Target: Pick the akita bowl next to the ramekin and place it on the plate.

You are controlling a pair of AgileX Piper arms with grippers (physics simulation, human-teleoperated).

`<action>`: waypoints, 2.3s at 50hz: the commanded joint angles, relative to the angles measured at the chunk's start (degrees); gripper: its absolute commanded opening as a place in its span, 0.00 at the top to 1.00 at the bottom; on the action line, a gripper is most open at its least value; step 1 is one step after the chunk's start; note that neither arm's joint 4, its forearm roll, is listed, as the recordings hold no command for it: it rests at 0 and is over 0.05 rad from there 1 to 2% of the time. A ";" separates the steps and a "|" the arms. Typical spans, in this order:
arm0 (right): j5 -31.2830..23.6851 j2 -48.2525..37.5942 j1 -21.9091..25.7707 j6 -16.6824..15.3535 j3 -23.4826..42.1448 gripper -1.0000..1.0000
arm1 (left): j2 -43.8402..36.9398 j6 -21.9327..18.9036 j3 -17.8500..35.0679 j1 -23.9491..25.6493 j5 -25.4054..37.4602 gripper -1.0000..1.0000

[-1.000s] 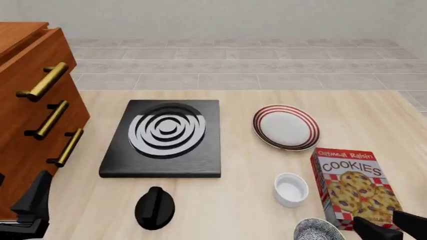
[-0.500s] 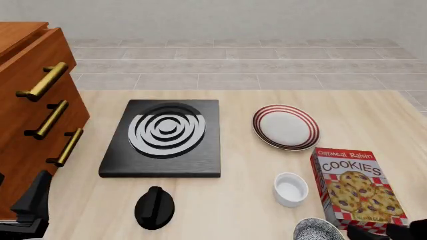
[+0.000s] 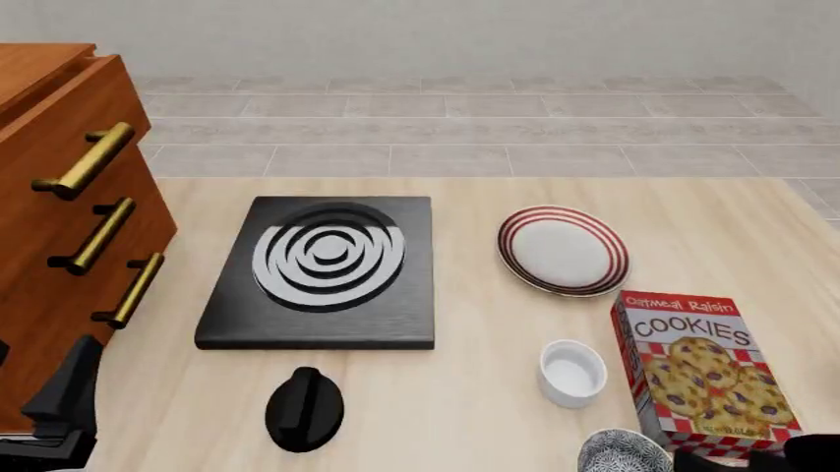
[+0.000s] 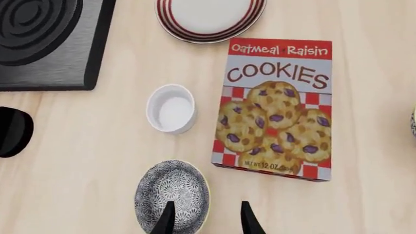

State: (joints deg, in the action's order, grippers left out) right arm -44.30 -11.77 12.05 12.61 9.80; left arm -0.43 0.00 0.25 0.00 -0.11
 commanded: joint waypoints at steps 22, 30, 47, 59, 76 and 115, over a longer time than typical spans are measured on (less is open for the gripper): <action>7.66 -4.06 0.80 1.16 -5.70 0.00 | 0.00 0.00 0.00 0.00 0.00 0.00; 9.09 -5.27 1.24 1.54 -6.09 0.00 | 0.00 0.00 0.00 0.00 0.00 0.00; 14.43 -9.03 1.61 1.99 -8.20 0.00 | 0.00 0.00 0.00 0.00 0.00 0.00; 17.84 -11.94 1.95 2.14 -9.24 0.00 | 0.00 0.00 0.00 0.00 0.00 0.00; 21.94 -16.41 2.75 2.41 -9.79 0.00 | 0.00 0.00 0.00 0.00 0.00 0.00; 22.97 -19.80 3.40 2.38 -9.79 0.00 | 0.00 0.00 0.00 0.00 0.00 0.00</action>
State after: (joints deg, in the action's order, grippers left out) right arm -21.61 -30.65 15.55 15.25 0.01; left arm -0.43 0.00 0.25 0.00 -0.11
